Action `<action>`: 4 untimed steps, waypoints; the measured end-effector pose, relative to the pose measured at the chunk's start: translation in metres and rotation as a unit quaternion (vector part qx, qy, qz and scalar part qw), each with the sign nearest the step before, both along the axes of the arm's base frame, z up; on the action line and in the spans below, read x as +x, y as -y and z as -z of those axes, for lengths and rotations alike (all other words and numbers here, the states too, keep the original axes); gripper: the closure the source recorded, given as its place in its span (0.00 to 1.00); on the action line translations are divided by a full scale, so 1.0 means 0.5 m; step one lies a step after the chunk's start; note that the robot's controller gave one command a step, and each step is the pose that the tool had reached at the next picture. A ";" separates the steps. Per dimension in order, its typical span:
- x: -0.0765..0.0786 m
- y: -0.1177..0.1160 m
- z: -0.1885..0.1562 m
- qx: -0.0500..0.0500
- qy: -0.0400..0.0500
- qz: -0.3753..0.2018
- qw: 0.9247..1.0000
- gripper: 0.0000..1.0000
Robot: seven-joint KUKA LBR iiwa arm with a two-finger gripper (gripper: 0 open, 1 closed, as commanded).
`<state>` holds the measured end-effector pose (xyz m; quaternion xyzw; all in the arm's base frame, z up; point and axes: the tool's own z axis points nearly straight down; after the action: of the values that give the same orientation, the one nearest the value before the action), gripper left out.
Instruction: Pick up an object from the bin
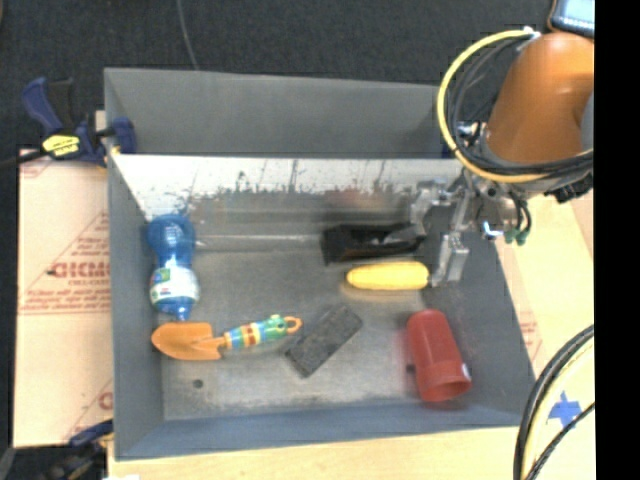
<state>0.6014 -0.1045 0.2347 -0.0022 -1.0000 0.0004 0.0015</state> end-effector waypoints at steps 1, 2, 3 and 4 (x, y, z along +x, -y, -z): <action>0.003 -0.001 -0.009 -0.001 0.004 -0.002 1.000 0.00; 0.047 0.022 0.232 0.000 0.007 0.062 0.998 0.00; 0.079 0.036 0.158 -0.002 0.009 -0.016 1.000 0.00; 0.035 0.020 0.269 0.000 0.010 0.127 0.992 0.00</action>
Offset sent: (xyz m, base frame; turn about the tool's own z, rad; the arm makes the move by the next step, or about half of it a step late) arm 0.0285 -0.0149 -0.1647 0.1727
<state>0.6187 -0.1147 0.1002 -0.1295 -0.9915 0.0003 -0.0088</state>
